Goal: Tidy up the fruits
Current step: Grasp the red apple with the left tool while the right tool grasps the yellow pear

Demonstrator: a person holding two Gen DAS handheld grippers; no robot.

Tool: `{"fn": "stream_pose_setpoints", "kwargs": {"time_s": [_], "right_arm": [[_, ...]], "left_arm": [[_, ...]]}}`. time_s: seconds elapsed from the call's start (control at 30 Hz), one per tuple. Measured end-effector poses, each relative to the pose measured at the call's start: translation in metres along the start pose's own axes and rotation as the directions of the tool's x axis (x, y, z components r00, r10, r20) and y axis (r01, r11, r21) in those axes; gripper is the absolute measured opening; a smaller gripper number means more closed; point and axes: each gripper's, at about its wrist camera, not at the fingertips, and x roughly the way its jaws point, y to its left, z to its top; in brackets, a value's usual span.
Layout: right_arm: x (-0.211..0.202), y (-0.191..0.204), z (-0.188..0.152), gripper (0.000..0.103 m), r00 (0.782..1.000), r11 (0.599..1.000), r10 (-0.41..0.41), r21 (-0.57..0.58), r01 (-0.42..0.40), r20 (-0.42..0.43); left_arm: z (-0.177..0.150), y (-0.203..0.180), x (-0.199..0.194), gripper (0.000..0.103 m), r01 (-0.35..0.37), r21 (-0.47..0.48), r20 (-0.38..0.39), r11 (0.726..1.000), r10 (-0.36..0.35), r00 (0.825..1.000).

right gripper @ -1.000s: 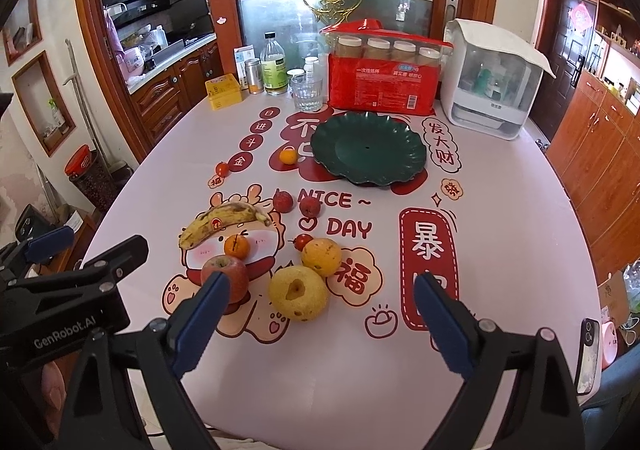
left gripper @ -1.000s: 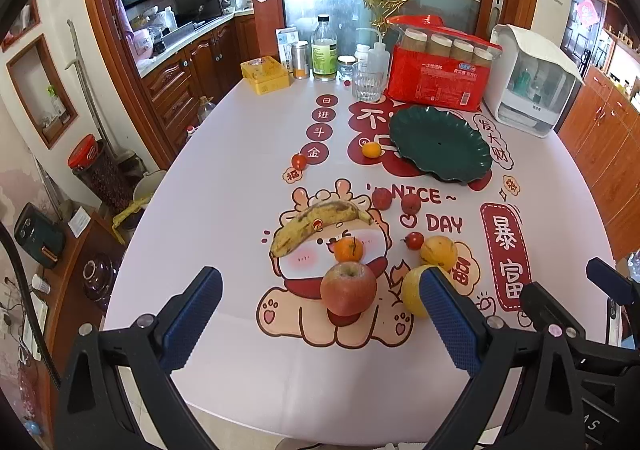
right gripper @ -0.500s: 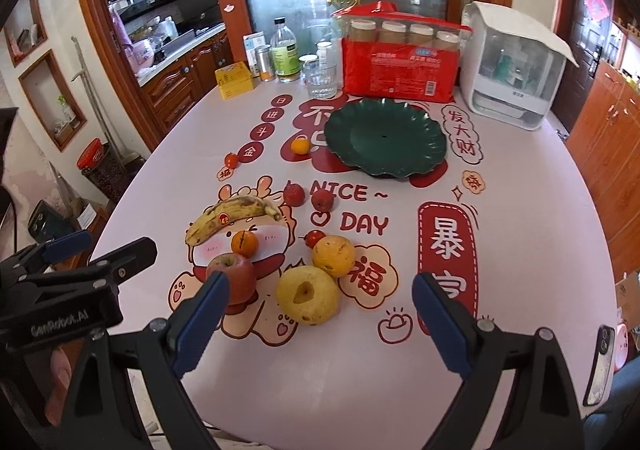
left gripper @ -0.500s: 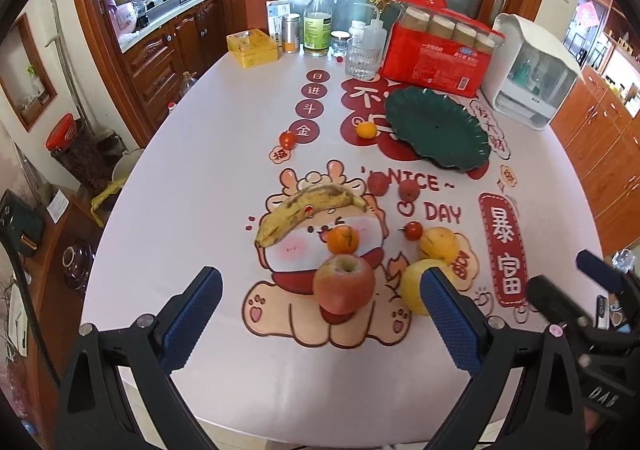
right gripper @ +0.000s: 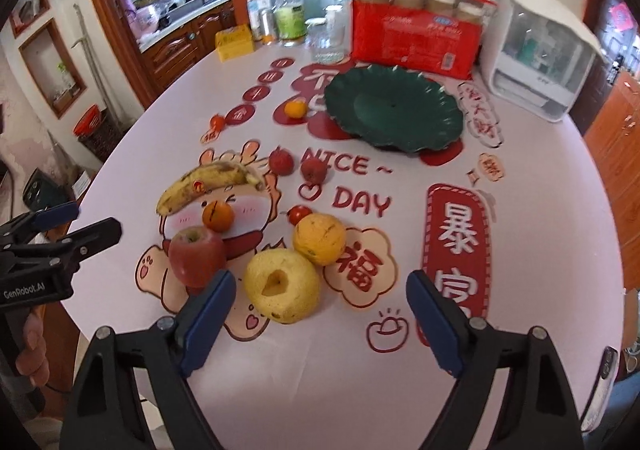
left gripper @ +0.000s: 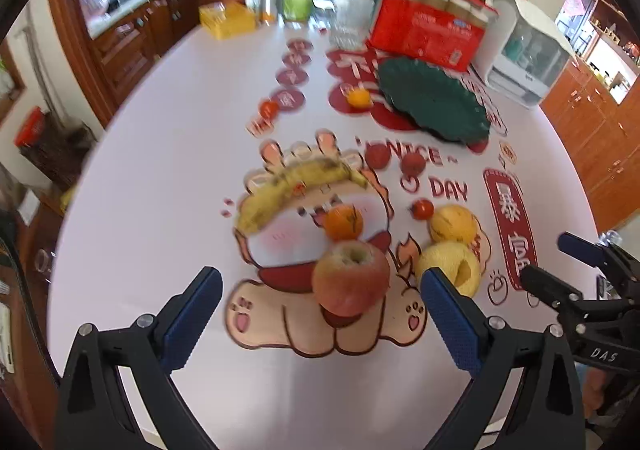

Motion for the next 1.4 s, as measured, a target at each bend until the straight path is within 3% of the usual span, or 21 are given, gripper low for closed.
{"fn": "stream_pose_setpoints", "kwargs": {"time_s": [0.23,0.43,0.63,0.93,1.07,1.4], "right_arm": [[0.042,0.005,-0.008,0.087,0.997,0.998,0.048,-0.038,-0.051,-0.054],[0.072,0.008,-0.016,0.088,0.989,0.995,0.086,-0.043,-0.092,-0.116],[0.086,0.013,-0.02,0.088,0.989,0.995,0.079,-0.05,-0.086,-0.128],[0.092,0.02,-0.023,0.087,0.99,0.994,0.078,-0.063,-0.086,-0.118],[0.097,0.023,-0.024,0.075,0.99,0.994,0.075,-0.068,-0.084,-0.121],[0.094,0.026,-0.031,0.069,0.993,0.993,0.088,-0.075,-0.093,-0.075]], "left_arm": [[-0.008,0.0,0.054,0.099,0.051,-0.041,-0.121,0.998,-0.056,0.991],[-0.01,-0.003,0.084,0.099,0.054,-0.053,-0.182,0.997,-0.063,0.981],[-0.01,-0.007,0.1,0.098,0.051,-0.049,-0.203,0.998,-0.06,0.977],[-0.008,-0.014,0.109,0.088,0.058,-0.045,-0.225,0.997,-0.067,0.972],[-0.008,-0.019,0.113,0.07,0.058,-0.046,-0.236,0.997,-0.067,0.969],[-0.017,-0.021,0.109,0.069,0.031,-0.029,-0.199,0.999,-0.036,0.979]]}}
